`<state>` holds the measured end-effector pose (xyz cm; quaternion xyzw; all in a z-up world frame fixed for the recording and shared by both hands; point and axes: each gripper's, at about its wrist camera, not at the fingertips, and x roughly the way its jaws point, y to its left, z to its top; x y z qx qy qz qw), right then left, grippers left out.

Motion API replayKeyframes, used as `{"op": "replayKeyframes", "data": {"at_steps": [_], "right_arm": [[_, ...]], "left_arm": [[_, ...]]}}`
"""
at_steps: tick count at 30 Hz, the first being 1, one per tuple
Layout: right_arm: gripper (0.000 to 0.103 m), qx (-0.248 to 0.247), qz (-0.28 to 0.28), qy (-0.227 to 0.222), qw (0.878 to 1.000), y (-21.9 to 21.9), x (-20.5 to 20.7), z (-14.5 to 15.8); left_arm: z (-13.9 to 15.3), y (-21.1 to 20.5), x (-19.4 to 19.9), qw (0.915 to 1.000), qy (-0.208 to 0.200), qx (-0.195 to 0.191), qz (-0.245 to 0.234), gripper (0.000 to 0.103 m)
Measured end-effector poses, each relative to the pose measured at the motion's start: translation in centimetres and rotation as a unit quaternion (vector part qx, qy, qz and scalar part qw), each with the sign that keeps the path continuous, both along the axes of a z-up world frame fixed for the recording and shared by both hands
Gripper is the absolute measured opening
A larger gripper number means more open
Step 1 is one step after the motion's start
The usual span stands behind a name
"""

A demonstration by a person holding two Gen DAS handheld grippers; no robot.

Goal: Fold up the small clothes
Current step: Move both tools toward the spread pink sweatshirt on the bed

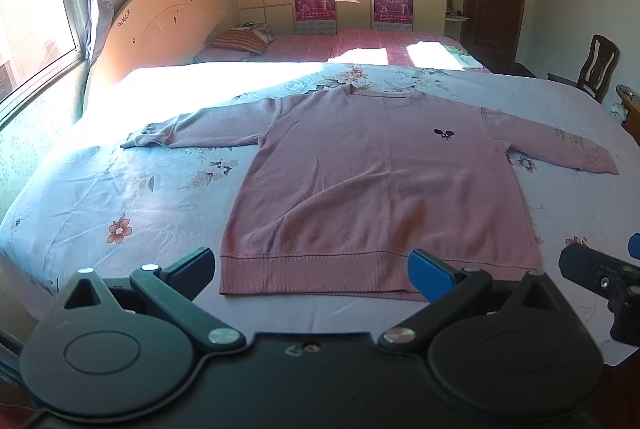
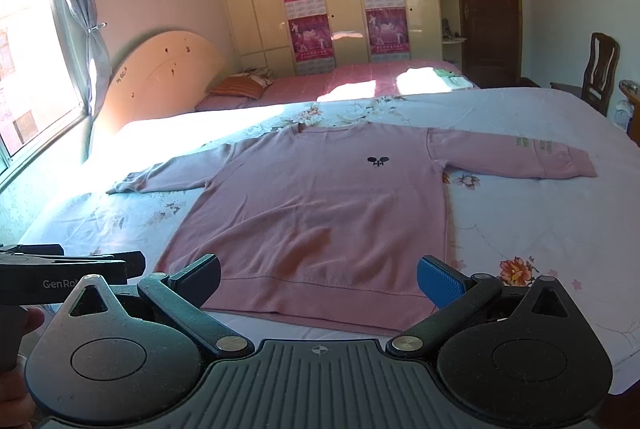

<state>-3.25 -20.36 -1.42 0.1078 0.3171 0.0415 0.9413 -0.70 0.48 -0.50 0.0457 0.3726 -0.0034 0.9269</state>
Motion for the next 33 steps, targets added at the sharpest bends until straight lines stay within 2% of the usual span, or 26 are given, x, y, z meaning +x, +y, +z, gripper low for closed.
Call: {"op": "replayKeyframes", "data": {"at_steps": [15, 33], "right_arm": [[0.103, -0.01, -0.001, 0.007, 1.0, 0.1, 0.0, -0.6], [0.103, -0.023, -0.012, 0.039, 0.999, -0.1, 0.8, -1.6]], "left_arm": [[-0.8, -0.1, 0.3, 0.9999, 0.012, 0.005, 0.0, 0.103], [-1.7, -0.7, 0.4, 0.9994, 0.031, 0.009, -0.012, 0.103]]}}
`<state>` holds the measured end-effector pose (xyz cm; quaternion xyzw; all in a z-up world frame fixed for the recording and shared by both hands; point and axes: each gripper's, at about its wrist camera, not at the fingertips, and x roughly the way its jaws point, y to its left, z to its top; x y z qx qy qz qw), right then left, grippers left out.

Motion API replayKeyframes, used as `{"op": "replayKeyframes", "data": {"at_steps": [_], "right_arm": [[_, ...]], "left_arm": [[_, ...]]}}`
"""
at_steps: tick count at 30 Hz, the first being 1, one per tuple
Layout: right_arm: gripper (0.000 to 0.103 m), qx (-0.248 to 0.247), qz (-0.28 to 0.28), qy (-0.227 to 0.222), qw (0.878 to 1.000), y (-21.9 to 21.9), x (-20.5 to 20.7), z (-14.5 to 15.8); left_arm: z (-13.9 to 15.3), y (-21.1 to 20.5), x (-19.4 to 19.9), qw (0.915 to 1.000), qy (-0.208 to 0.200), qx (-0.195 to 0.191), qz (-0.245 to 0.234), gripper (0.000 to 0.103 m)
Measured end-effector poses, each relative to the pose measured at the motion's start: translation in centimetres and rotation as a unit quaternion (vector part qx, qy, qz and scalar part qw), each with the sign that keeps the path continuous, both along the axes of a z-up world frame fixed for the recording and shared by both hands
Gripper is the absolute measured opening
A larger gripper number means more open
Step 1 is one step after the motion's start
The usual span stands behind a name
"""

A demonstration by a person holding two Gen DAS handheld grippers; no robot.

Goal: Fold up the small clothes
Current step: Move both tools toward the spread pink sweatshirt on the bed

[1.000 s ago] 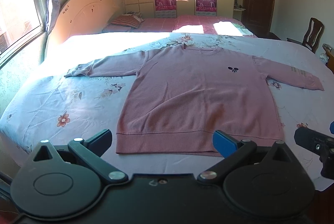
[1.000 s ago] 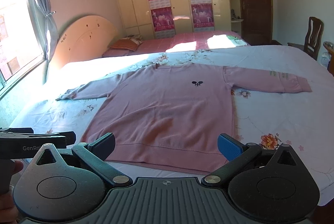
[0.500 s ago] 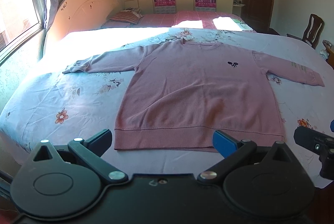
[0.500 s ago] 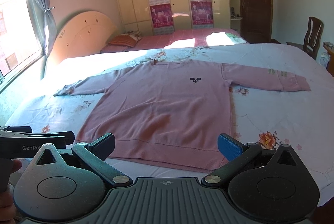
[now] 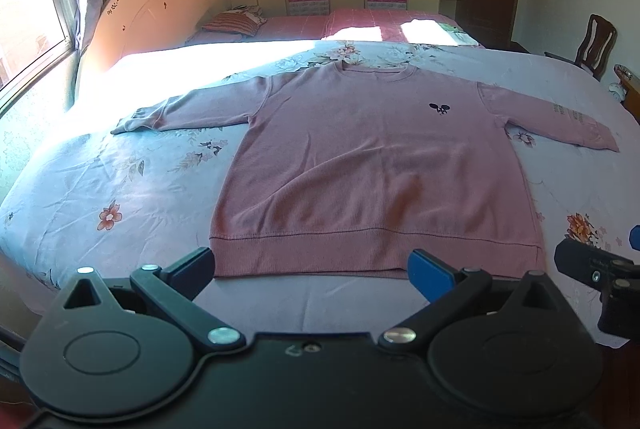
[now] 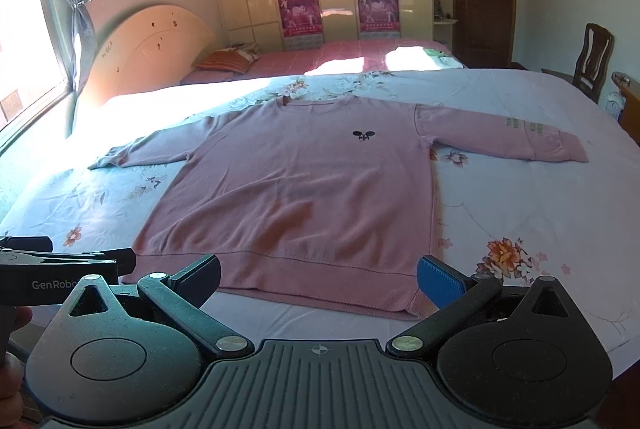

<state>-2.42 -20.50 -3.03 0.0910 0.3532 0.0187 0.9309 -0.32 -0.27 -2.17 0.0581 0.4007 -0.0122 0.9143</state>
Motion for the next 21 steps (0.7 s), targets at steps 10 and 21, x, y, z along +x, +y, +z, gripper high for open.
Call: {"op": "replayKeyframes", "data": {"at_steps": [10, 21], "right_arm": [[0.103, 0.0, 0.0, 0.002, 1.0, 0.04, 0.19, -0.22], [0.103, -0.002, -0.001, 0.002, 1.0, 0.29, 0.34, -0.26]], "left_arm": [[-0.04, 0.03, -0.02, 1.0, 0.001, 0.0, 0.001, 0.103], [-0.06, 0.19, 0.16, 1.0, 0.002, 0.0, 0.001, 0.103]]}}
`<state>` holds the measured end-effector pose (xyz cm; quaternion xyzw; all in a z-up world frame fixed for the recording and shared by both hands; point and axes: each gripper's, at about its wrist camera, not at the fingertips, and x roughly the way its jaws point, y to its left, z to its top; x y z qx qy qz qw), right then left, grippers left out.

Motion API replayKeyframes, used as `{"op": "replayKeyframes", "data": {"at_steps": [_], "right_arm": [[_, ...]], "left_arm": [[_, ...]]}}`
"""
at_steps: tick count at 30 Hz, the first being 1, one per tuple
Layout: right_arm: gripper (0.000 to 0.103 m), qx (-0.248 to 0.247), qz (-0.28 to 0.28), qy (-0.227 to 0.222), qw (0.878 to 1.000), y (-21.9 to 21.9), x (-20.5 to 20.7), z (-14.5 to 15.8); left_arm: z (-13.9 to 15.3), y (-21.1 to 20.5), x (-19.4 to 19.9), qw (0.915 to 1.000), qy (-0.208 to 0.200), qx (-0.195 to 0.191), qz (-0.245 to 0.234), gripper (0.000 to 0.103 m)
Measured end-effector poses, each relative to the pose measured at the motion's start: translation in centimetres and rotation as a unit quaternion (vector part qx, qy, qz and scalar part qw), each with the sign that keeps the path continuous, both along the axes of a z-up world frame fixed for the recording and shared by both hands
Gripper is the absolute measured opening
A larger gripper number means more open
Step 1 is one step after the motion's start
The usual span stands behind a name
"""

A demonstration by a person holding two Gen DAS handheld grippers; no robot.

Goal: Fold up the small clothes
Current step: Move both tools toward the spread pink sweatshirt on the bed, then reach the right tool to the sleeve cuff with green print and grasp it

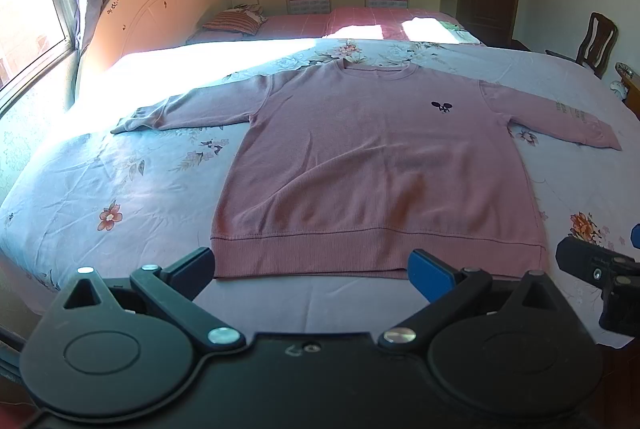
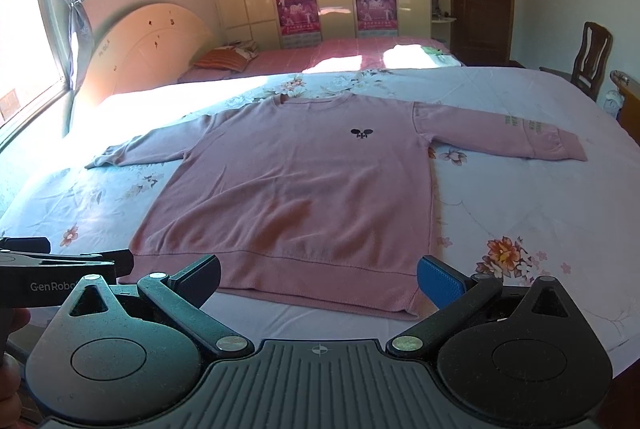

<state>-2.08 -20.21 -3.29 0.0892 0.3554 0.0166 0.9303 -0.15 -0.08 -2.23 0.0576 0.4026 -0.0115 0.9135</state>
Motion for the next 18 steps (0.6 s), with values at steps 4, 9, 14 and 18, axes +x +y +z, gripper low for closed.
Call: {"op": "replayKeyframes", "data": {"at_steps": [4, 9, 14, 18], "right_arm": [[0.103, -0.001, -0.001, 0.001, 1.0, 0.15, 0.13, 0.01], [0.103, -0.004, -0.002, 0.002, 1.0, 0.1, 0.45, -0.15], [0.103, -0.003, -0.006, 0.004, 1.0, -0.06, 0.55, -0.36], [0.103, -0.005, -0.009, 0.005, 1.0, -0.25, 0.77, -0.41]], "left_arm": [[-0.02, 0.01, -0.01, 1.0, 0.0, 0.0, 0.0, 0.103], [-0.15, -0.04, 0.16, 1.0, 0.001, 0.002, -0.002, 0.102], [-0.49, -0.13, 0.66, 1.0, 0.003, 0.001, -0.001, 0.102], [-0.55, -0.14, 0.87, 1.0, 0.001, 0.003, -0.001, 0.103]]}}
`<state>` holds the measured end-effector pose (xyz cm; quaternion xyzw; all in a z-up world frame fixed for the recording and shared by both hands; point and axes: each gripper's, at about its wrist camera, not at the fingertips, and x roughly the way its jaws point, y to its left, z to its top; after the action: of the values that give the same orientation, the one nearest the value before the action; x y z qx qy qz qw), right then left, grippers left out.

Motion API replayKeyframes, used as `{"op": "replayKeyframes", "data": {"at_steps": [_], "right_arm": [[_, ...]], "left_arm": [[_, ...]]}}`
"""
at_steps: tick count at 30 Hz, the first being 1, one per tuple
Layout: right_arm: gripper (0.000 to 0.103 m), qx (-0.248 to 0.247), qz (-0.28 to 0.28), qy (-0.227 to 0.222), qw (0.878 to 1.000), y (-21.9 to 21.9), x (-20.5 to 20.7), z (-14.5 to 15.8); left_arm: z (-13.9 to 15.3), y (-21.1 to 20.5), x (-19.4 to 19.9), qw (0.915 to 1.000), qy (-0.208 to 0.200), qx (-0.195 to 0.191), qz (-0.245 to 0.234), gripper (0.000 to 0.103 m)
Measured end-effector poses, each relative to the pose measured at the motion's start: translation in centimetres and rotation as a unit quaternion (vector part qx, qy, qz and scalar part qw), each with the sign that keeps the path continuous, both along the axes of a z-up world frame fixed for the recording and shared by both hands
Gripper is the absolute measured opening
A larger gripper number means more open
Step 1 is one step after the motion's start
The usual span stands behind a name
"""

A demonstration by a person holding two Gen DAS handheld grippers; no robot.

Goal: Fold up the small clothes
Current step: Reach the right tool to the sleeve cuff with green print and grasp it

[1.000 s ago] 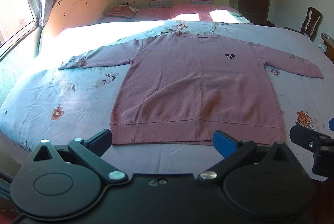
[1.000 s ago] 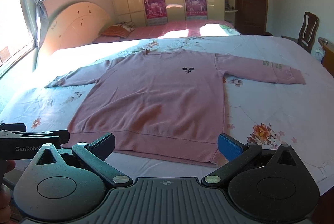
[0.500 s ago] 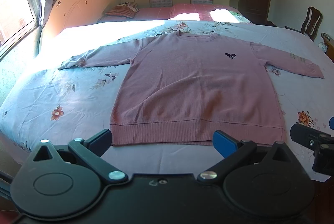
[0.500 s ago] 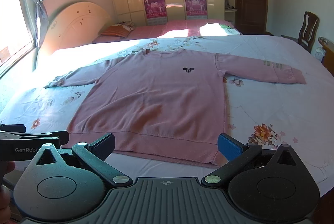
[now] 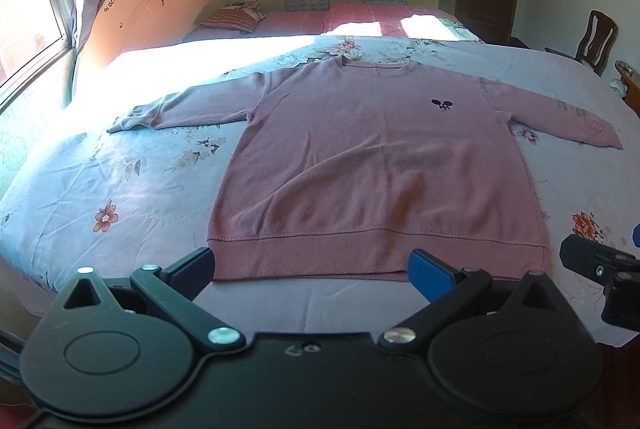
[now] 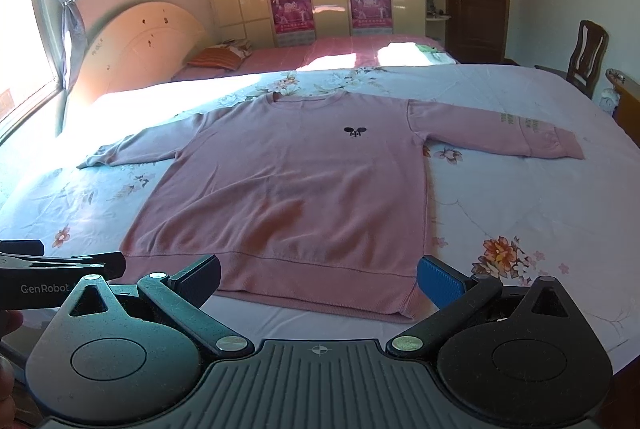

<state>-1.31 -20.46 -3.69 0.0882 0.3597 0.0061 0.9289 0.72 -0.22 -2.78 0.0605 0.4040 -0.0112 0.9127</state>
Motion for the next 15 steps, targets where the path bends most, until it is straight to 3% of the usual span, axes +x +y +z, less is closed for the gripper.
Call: {"op": "replayKeyframes", "data": {"at_steps": [7, 15], "right_arm": [[0.103, -0.002, -0.018, 0.005, 1.0, -1.0, 1.7, -0.6], [0.103, -0.012, -0.069, 0.014, 0.997, -2.2, 6.9, -1.4]], "left_arm": [[-0.1, 0.2, 2.9, 1.0, 0.0, 0.004, -0.001, 0.103], [-1.0, 0.6, 9.6, 0.9997, 0.007, 0.004, -0.022, 0.102]]}}
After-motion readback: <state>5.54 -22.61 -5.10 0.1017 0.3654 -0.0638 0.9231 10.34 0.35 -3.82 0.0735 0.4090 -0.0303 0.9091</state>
